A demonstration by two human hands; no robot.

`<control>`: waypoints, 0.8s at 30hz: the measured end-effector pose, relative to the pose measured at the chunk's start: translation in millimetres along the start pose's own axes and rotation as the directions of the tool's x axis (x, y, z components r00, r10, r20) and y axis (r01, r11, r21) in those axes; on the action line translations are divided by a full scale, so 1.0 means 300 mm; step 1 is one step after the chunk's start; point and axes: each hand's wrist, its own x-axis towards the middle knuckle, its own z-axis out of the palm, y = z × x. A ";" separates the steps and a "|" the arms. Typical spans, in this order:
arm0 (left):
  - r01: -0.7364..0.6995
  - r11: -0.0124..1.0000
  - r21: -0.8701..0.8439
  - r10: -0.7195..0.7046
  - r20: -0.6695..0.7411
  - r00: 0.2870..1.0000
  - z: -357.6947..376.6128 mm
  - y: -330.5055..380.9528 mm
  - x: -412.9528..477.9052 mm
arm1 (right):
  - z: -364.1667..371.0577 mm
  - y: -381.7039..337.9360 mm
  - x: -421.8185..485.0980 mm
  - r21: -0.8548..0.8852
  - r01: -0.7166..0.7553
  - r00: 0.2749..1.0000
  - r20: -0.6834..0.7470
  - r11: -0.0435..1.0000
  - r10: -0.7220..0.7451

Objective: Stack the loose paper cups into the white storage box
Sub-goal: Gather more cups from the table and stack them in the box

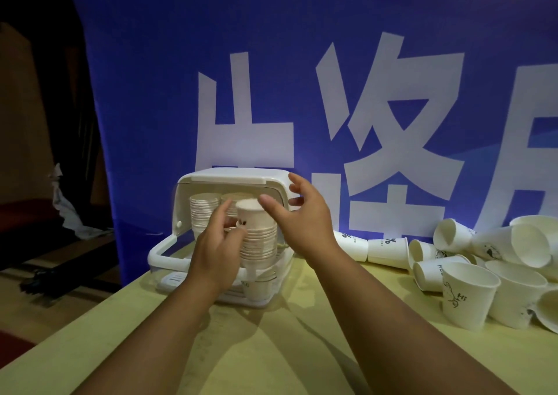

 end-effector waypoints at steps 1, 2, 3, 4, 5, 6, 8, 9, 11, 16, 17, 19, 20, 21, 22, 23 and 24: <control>0.000 1.000 -0.010 0.000 -0.007 1.000 0.000 -0.003 0.001 | -0.001 -0.002 -0.003 0.016 0.005 1.000 -0.005 1.000 -0.005; -0.002 1.000 -0.016 0.002 -0.009 1.000 0.000 -0.003 0.000 | -0.001 -0.002 -0.008 0.019 0.013 1.000 -0.004 1.000 -0.013; -0.005 1.000 -0.011 0.005 -0.011 1.000 0.000 -0.006 0.002 | 0.002 0.001 -0.013 -0.001 0.025 1.000 0.007 1.000 -0.025; -0.006 1.000 0.001 0.006 -0.016 1.000 0.001 -0.007 0.002 | 0.006 0.008 -0.018 -0.038 0.035 0.999 0.026 0.999 -0.034; -0.009 1.000 0.024 0.010 -0.026 1.000 0.003 -0.006 0.003 | 0.014 0.020 -0.021 -0.080 0.036 0.998 0.051 0.996 -0.032; -0.016 0.998 0.057 0.019 -0.043 0.999 0.004 -0.007 0.005 | 0.022 0.035 -0.024 -0.117 0.031 0.997 0.078 0.993 -0.022; -0.032 0.992 0.121 0.041 -0.069 0.997 0.006 -0.006 0.007 | 0.037 0.064 -0.029 -0.146 0.016 0.993 0.117 0.989 0.001; -0.033 0.990 0.134 0.044 -0.078 0.996 0.006 -0.008 0.010 | 0.043 0.075 -0.034 -0.142 0.011 0.993 0.121 0.990 0.006; -0.025 0.989 0.143 0.039 -0.097 0.995 0.007 -0.013 0.017 | 0.050 0.090 -0.044 -0.126 0.003 0.994 0.109 0.992 0.011; -0.025 0.991 0.135 0.042 -0.119 0.992 0.009 -0.011 0.019 | 0.057 0.098 -0.053 -0.097 -0.010 0.995 0.098 0.995 0.020; -0.032 0.989 0.143 0.052 -0.138 0.989 0.009 -0.007 0.014 | 0.055 0.097 -0.055 -0.091 -0.019 0.995 0.095 0.996 0.027; -0.069 0.974 0.215 0.114 -0.202 0.973 0.007 0.002 0.001 | 0.042 0.091 -0.065 -0.092 -0.056 0.995 0.075 0.994 0.063; -0.103 0.955 0.277 0.169 -0.228 0.959 0.008 0.008 -0.010 | 0.031 0.090 -0.071 -0.098 -0.076 0.995 0.058 0.992 0.082; -0.140 0.931 0.339 0.227 -0.233 0.946 0.011 0.015 -0.022 | 0.017 0.091 -0.077 -0.108 -0.093 0.995 0.038 0.990 0.097; -0.169 0.904 0.392 0.269 -0.216 0.939 0.018 0.023 -0.035 | 0.002 0.093 -0.083 -0.120 -0.109 0.994 0.018 0.987 0.112; -0.190 0.882 0.431 0.291 -0.181 0.939 0.027 0.032 -0.051 | -0.015 0.096 -0.092 -0.135 -0.125 0.992 0.001 0.983 0.126; -0.207 0.863 0.462 0.302 -0.141 0.943 0.038 0.044 -0.065 | -0.035 0.099 -0.103 -0.143 -0.138 0.990 -0.012 0.980 0.138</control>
